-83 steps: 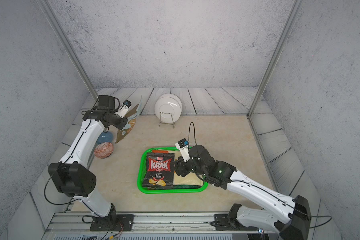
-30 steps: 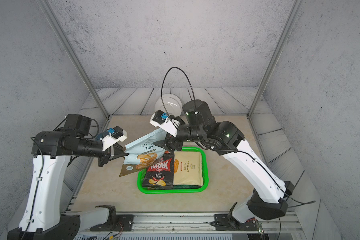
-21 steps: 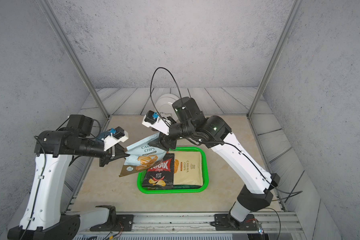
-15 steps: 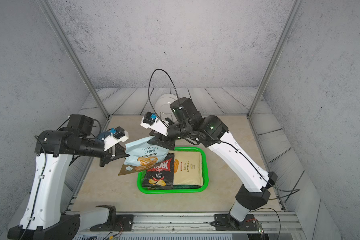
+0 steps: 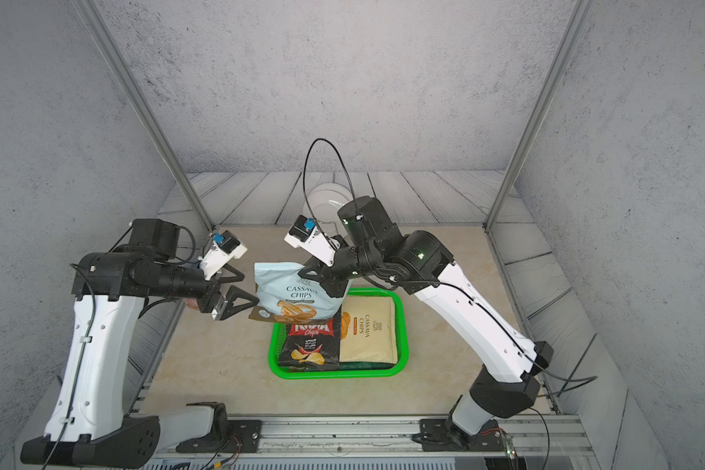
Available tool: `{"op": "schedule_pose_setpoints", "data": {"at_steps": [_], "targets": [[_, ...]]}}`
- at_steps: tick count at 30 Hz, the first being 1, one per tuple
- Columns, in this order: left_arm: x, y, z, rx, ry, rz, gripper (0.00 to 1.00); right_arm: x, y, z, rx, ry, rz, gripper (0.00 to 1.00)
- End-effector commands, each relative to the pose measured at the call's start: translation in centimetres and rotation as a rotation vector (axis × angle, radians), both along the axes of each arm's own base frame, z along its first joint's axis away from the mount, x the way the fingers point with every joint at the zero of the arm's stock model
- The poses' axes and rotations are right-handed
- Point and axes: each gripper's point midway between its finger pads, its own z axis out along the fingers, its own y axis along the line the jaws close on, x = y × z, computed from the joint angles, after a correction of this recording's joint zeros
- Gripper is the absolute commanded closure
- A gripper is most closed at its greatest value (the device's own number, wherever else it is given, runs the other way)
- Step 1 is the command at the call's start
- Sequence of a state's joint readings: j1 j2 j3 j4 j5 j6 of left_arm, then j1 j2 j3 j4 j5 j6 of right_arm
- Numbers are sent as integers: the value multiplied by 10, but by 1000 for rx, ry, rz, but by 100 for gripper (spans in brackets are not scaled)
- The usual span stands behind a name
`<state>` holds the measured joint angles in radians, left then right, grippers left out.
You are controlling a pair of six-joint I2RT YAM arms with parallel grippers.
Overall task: Put the potato chips into the basket
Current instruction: Pick up the potato chip from the corner of the board, then place the potato chip in the basket.
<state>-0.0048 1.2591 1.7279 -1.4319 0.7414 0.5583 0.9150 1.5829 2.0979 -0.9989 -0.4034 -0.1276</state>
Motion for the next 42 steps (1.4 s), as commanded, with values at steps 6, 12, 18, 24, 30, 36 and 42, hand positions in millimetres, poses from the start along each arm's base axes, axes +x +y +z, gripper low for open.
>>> {"op": "schedule_pose_setpoints", "data": {"at_steps": [6, 12, 18, 24, 30, 36, 42], "targets": [[63, 74, -24, -20, 7, 438, 2, -1, -7, 23, 126, 273, -191, 100], [49, 80, -61, -9, 37, 475, 1, 13, 8, 10, 217, 532, -345, 100], [43, 92, -101, 54, 70, 538, 1, 27, 21, 11, 485, 743, -417, 100], [42, 100, -133, 54, 83, 617, 1, 36, 19, 18, 646, 844, -488, 100], [46, 101, -159, 11, 138, 678, 1, 40, 24, 27, 732, 911, -510, 100], [45, 108, -174, 50, 144, 704, 1, 31, 40, 24, 742, 925, -530, 100], [49, 116, -178, 78, 145, 737, 1, 23, 52, 20, 756, 903, -599, 100]]}}
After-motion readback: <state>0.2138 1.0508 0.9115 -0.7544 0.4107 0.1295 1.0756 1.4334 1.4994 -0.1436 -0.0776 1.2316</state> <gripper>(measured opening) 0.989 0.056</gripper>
